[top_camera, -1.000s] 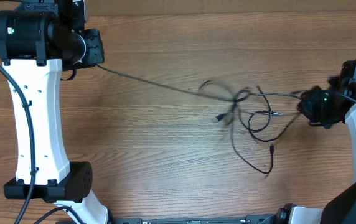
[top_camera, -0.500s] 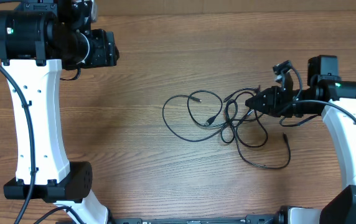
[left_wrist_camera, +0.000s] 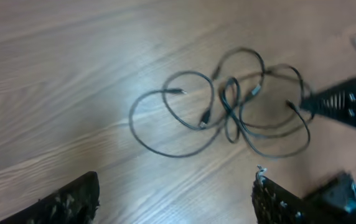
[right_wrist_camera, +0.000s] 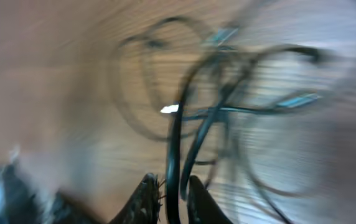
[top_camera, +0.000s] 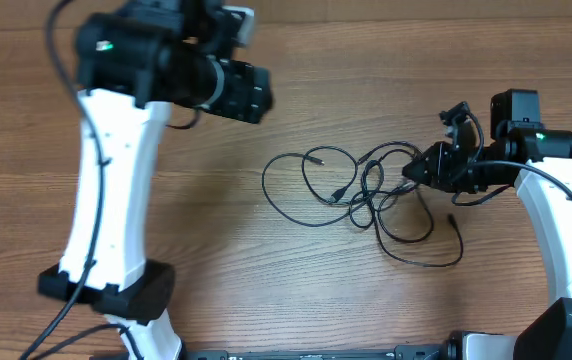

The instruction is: Untangle cables

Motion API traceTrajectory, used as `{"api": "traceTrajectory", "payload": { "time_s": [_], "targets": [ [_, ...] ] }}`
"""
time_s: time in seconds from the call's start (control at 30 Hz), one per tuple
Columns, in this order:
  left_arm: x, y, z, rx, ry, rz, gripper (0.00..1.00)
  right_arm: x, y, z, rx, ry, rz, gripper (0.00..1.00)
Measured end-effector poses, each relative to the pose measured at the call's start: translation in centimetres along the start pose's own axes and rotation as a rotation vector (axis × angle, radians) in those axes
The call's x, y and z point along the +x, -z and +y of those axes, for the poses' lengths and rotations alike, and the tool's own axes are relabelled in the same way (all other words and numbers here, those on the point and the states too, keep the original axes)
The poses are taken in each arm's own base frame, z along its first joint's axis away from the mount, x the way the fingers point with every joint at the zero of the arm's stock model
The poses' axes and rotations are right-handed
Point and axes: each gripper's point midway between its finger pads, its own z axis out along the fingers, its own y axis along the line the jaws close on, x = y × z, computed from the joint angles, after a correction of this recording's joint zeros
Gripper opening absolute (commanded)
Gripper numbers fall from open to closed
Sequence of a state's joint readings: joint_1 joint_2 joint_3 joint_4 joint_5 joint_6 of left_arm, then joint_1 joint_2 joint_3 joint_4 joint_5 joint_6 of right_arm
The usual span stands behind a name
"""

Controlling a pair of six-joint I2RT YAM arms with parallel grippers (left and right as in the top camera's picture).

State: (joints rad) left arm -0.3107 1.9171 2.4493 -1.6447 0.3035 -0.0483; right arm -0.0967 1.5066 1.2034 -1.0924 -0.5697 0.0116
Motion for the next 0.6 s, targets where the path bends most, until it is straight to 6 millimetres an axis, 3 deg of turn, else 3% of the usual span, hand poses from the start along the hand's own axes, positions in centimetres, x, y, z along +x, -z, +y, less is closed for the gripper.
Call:
{"api": "traceTrajectory", "payload": {
  "time_s": [0.1, 0.3, 0.4, 0.5, 0.6],
  "targets": [
    [0.3, -3.1, -1.6, 0.022, -0.034, 0.076, 0.77, 0.4, 0.4, -3.6, 0.209, -0.164, -0.006, 0.42],
    [1.3, -9.4, -3.8, 0.046, -0.082, 0.215, 0.77, 1.9, 2.8, -9.3, 0.575, -0.370, -0.043, 0.62],
    [1.6, -12.0, -4.9, 0.055, -0.109, 0.252, 0.78, 2.3, 3.8, -10.7, 0.674, -0.405, -0.058, 0.73],
    [1.7, -14.6, -6.1, 0.067, -0.141, 0.269, 0.77, 2.4, 4.3, -11.3, 0.723, -0.429, -0.073, 1.00],
    [1.7, -17.0, -7.3, 0.078, -0.171, 0.278, 0.72, 2.5, 4.3, -11.2, 0.719, -0.413, -0.063, 1.00]
  ]
}}
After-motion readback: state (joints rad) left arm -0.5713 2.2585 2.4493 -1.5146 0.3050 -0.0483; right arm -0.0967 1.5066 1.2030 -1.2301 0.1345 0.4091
